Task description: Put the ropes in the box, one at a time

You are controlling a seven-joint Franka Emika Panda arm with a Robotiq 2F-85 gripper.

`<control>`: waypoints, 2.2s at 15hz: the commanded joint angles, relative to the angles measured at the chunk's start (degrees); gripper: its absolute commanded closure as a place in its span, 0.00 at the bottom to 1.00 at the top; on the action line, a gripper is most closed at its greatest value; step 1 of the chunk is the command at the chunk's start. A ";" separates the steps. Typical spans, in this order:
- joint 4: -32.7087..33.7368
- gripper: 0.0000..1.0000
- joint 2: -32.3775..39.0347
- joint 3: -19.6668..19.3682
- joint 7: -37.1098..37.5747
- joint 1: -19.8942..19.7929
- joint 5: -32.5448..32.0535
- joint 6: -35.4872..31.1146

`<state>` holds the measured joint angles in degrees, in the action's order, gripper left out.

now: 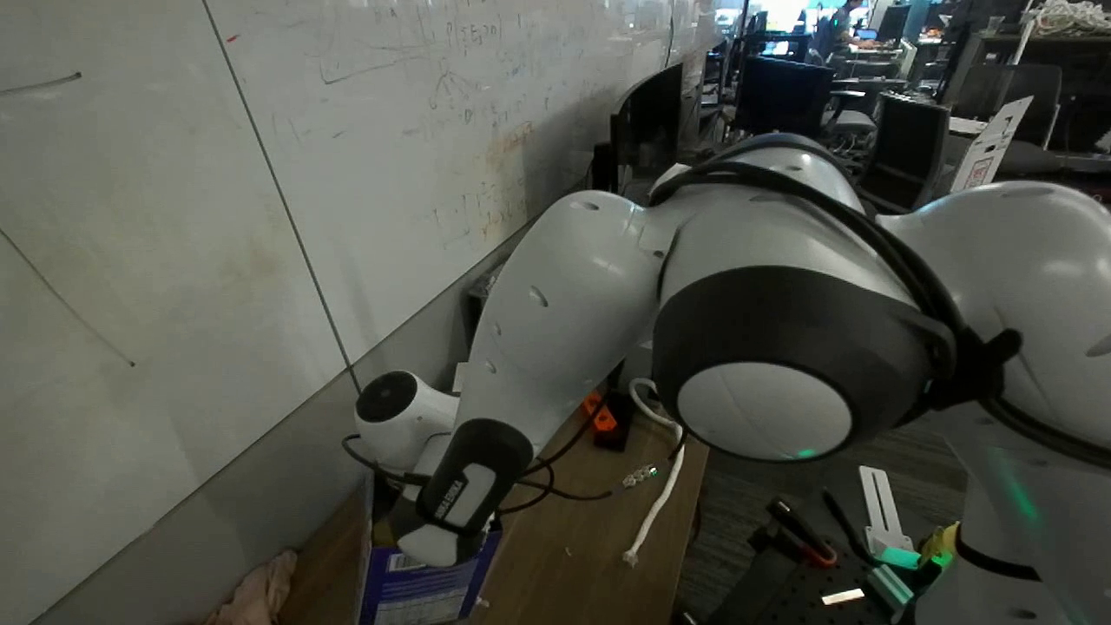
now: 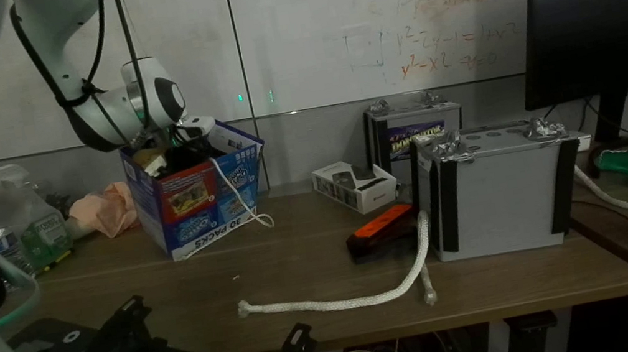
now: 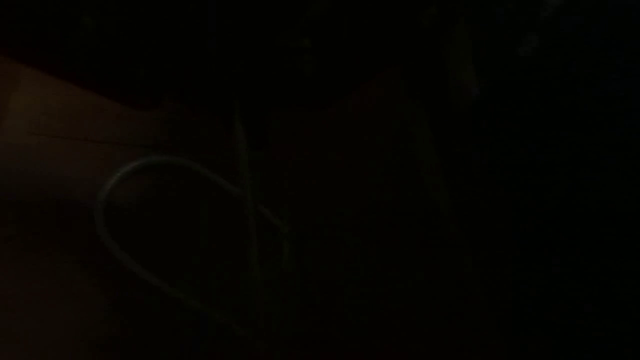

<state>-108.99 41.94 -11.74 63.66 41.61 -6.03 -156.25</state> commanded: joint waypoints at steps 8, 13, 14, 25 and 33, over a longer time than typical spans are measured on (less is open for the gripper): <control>-4.68 0.99 -5.66 -12.56 14.55 7.61 -12.80 2.97; -8.50 0.99 -16.85 -10.13 15.89 6.26 -16.06 3.90; -9.17 0.99 -18.89 -8.59 15.31 5.02 -15.66 3.55; -12.45 0.11 -31.18 11.68 9.74 -14.15 -8.21 7.79; -23.99 0.00 -47.18 12.55 15.13 -25.54 -16.11 9.71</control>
<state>-126.67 2.69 -1.09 78.69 21.30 -20.85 -147.53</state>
